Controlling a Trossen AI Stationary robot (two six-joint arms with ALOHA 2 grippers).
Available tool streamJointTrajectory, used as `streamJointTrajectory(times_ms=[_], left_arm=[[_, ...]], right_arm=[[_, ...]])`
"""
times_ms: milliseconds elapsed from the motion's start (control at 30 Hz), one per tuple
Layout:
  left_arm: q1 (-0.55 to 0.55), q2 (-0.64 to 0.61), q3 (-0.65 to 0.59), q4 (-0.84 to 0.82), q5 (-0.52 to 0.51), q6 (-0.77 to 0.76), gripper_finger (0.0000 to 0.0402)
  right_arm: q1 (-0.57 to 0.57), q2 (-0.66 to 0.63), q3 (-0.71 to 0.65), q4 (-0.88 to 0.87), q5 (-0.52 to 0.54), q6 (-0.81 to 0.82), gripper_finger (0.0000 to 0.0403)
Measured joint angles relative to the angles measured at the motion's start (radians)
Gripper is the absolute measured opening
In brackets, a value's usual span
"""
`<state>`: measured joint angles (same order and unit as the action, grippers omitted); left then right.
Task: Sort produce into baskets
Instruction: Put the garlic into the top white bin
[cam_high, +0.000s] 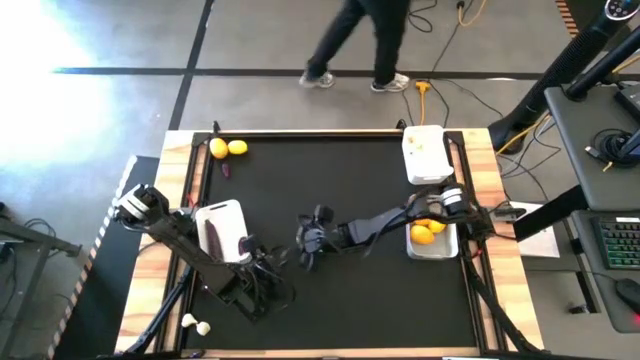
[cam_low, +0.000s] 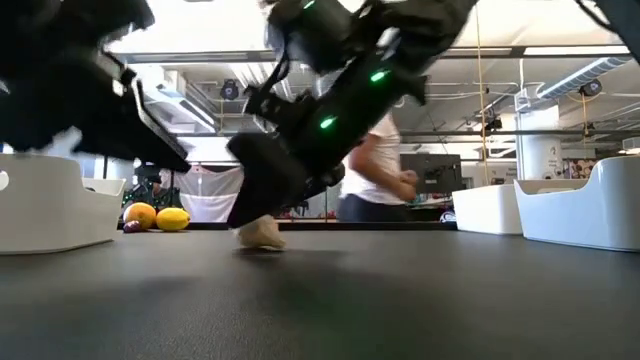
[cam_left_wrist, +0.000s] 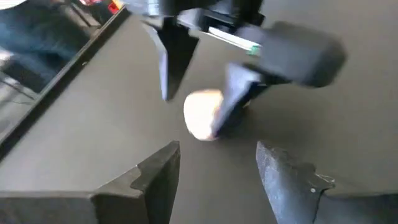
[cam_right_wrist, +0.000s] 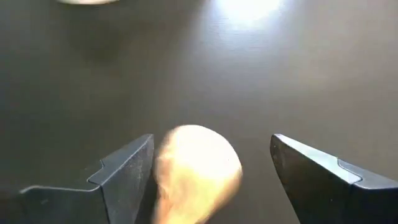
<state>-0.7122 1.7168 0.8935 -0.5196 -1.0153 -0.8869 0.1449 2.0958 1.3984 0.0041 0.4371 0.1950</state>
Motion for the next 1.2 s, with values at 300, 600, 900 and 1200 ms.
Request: streamJointTrajectory(times_ms=[300, 600, 900, 1200], left_arm=[[0.021, -0.01, -0.056, -0.049, -0.165, 0.01, 0.018], [0.073, -0.012, -0.048, -0.053, -0.257, 0.045, 0.0173], [0.121, -0.014, -0.043, -0.041, -0.259, 0.069, 0.0173], [0.148, -0.014, -0.044, -0.038, -0.259, 0.093, 0.0173]], right_arm=[[-0.055, 0.095, 0.186, -0.317, 0.053, 0.131, 0.0268], [-0.058, 0.042, 0.185, -0.547, 0.032, 0.2, 0.0195], [-0.07, -0.132, 0.182, -0.811, 0.029, 0.236, 0.0112], [-0.222, -0.34, 0.121, -1.142, 0.208, 0.322, 0.0117]])
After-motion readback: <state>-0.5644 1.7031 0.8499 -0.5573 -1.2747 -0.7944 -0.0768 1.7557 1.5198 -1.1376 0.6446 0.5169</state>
